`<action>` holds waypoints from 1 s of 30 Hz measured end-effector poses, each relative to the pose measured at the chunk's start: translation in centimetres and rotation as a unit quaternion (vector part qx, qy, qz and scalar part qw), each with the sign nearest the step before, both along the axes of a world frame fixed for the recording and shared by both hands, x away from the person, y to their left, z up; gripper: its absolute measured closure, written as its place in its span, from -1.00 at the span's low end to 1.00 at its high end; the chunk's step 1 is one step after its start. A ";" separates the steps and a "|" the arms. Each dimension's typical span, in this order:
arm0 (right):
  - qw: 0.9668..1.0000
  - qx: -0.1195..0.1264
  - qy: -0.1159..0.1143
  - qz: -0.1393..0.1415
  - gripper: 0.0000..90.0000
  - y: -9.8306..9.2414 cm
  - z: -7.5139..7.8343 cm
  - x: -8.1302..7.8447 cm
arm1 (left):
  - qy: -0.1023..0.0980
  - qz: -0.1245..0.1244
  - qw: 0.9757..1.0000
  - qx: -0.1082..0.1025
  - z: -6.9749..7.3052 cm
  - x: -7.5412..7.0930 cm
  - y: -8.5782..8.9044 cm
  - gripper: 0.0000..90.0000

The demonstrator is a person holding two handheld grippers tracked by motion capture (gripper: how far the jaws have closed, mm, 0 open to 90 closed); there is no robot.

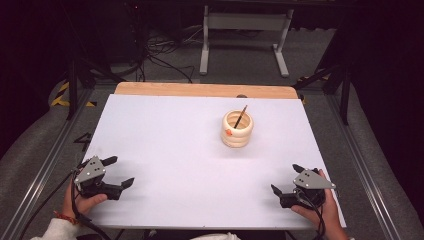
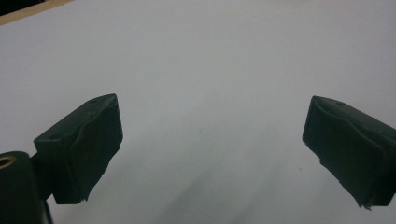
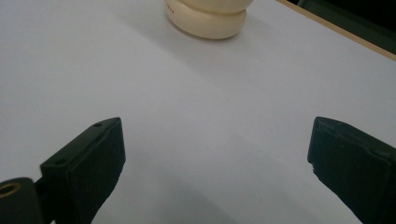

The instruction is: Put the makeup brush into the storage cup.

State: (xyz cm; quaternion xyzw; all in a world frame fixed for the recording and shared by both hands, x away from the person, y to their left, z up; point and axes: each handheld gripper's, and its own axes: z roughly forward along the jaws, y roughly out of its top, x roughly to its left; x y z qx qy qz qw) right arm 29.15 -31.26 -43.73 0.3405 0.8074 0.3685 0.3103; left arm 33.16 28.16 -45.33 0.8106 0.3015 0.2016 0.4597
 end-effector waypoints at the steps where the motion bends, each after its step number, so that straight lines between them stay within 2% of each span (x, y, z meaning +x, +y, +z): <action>1: 1.000 0.000 -0.001 0.000 -0.89 0.0 0.0 0.0 | -0.001 0.000 1.000 -0.003 0.0 -0.1 0.0 -0.87; 12: 1.000 -0.005 0.000 0.003 -0.89 0.4 0.1 -0.1 | -0.007 0.002 1.000 -0.003 0.1 -0.3 0.2 -0.87; 30: 1.000 0.000 0.002 0.004 -0.89 0.0 -0.1 0.1 | -0.001 0.000 1.000 0.007 0.0 -0.2 -0.3 -0.87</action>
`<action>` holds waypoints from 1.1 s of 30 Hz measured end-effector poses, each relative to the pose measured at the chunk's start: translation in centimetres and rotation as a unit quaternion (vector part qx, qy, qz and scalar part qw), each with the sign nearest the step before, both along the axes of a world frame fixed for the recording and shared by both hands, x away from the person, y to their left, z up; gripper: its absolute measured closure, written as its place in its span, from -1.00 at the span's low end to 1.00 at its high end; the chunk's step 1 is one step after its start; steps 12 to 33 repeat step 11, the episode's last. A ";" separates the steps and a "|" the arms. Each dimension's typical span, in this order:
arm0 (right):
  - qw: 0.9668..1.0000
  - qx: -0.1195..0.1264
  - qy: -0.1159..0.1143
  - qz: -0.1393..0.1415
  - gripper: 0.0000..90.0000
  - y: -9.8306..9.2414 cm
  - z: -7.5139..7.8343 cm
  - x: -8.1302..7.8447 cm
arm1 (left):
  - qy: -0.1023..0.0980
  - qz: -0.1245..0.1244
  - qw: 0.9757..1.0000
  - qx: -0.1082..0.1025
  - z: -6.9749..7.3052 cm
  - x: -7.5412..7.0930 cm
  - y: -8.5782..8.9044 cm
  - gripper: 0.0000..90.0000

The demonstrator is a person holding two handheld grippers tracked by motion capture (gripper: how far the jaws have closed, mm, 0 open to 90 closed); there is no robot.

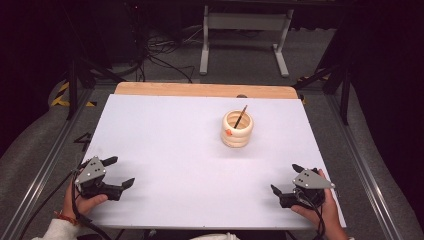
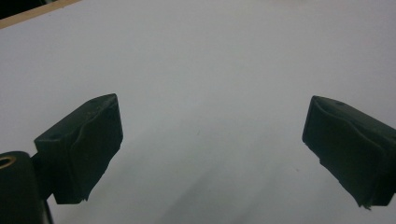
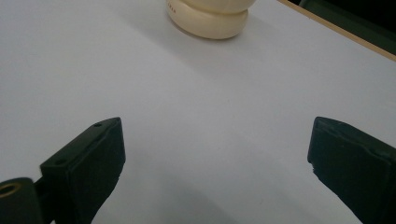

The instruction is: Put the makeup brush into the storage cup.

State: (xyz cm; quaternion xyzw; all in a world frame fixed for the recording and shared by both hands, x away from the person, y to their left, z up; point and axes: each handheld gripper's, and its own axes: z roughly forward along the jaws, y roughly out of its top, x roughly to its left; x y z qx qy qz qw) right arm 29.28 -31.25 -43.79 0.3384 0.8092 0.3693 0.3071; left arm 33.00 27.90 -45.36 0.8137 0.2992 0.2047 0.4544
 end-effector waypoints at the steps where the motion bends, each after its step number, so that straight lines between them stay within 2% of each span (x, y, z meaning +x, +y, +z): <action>1: 1.000 0.001 0.001 0.001 -0.89 0.0 0.0 0.0 | 0.000 0.001 1.000 0.001 0.0 0.0 0.0 -0.87; 33: 1.000 0.003 0.004 0.005 -0.88 0.1 0.1 0.1 | 0.003 -0.002 1.000 0.001 -0.1 0.1 -0.1 -0.87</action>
